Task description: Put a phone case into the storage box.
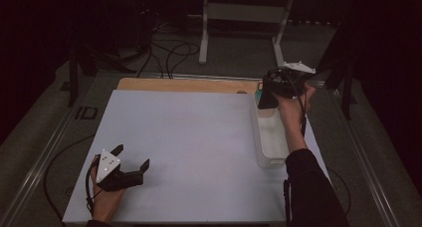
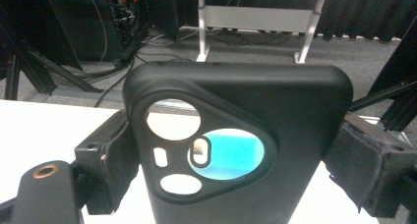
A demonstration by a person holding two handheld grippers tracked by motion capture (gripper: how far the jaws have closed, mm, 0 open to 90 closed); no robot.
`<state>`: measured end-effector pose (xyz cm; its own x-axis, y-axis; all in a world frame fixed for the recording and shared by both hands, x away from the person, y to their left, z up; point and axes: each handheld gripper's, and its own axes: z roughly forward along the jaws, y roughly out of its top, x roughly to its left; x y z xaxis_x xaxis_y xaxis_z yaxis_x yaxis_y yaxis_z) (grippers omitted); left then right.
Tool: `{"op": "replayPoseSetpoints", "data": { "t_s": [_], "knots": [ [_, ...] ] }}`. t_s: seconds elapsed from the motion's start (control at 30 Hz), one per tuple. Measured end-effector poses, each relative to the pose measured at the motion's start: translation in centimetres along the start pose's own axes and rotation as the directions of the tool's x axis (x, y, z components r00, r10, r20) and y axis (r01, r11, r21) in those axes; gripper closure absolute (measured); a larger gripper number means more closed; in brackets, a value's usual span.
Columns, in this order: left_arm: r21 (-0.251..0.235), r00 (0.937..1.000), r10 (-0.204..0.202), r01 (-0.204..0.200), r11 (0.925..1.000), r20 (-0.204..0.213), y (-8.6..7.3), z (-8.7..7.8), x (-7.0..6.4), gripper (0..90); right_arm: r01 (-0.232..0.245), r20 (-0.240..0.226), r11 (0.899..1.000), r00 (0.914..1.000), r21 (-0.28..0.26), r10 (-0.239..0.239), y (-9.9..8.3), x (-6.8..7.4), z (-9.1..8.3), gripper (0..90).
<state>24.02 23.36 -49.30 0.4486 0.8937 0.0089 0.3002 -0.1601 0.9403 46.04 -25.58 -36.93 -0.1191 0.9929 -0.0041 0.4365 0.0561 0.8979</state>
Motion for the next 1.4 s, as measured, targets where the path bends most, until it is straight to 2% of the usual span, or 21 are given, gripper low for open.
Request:
{"op": "replayPoseSetpoints", "data": {
  "t_s": [0.5,0.7,1.4],
  "knots": [
    [-0.002,1.0000,-0.006,0.006,1.0000,0.002,0.0,0.0,0.0,0.1,0.006,0.001,1.000,1.0000,0.030,-0.006,-0.8,0.4,1.2,13.8],
    [-0.003,1.0000,-0.007,0.007,1.0000,0.002,0.0,0.0,0.1,0.1,0.024,0.006,0.999,0.9997,0.047,-0.025,-1.3,0.7,1.9,13.8],
    [-0.007,0.9999,-0.011,0.011,0.9999,0.001,0.0,-0.1,0.0,0.1,-0.012,0.028,0.995,0.9996,0.099,0.009,-2.9,0.4,3.7,13.5]
  ]
}}
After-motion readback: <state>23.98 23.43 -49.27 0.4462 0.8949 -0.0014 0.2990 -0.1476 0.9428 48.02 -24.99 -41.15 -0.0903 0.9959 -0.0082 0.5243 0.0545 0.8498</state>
